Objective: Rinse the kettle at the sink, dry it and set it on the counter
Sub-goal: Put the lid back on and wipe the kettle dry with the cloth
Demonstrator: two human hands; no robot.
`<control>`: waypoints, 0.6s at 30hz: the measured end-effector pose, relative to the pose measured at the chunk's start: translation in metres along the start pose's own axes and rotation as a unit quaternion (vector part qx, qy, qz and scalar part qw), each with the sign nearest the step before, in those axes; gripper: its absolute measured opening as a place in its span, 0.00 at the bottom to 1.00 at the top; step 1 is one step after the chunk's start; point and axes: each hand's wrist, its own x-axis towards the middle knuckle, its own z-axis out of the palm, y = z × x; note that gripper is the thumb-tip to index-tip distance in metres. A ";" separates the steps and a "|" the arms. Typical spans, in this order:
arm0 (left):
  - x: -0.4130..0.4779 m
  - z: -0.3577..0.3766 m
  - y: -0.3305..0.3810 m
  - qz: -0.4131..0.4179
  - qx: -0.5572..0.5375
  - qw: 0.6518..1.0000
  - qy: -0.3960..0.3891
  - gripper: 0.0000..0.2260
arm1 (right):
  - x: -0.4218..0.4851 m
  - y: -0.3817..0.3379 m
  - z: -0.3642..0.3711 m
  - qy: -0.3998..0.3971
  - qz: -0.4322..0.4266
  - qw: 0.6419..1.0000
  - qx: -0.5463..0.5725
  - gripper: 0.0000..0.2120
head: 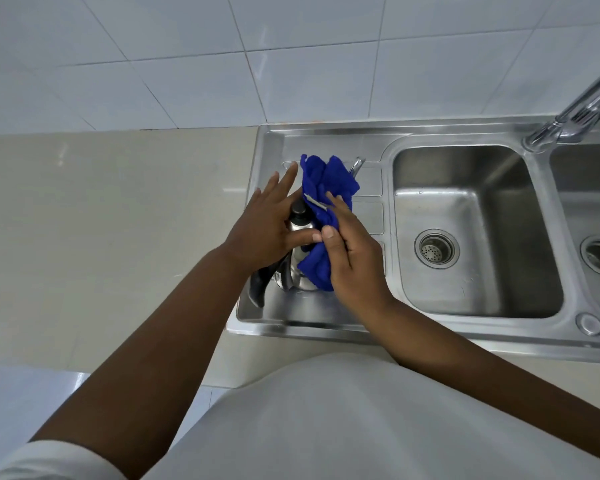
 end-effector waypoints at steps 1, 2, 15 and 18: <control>-0.001 -0.001 0.000 -0.004 0.007 1.000 0.004 0.40 | 0.000 0.001 0.000 -0.006 -0.003 1.000 -0.005 0.21; -0.003 -0.001 0.002 -0.019 0.010 1.000 0.008 0.38 | 0.000 0.004 -0.001 -0.009 -0.007 1.000 -0.011 0.21; -0.004 0.024 0.027 -0.149 0.063 0.977 0.140 0.30 | -0.032 0.068 -0.053 -0.109 0.108 0.959 -0.238 0.14; 0.001 0.017 0.019 -0.102 0.064 0.984 0.130 0.30 | -0.042 0.079 -0.054 -0.250 0.134 0.883 -0.375 0.22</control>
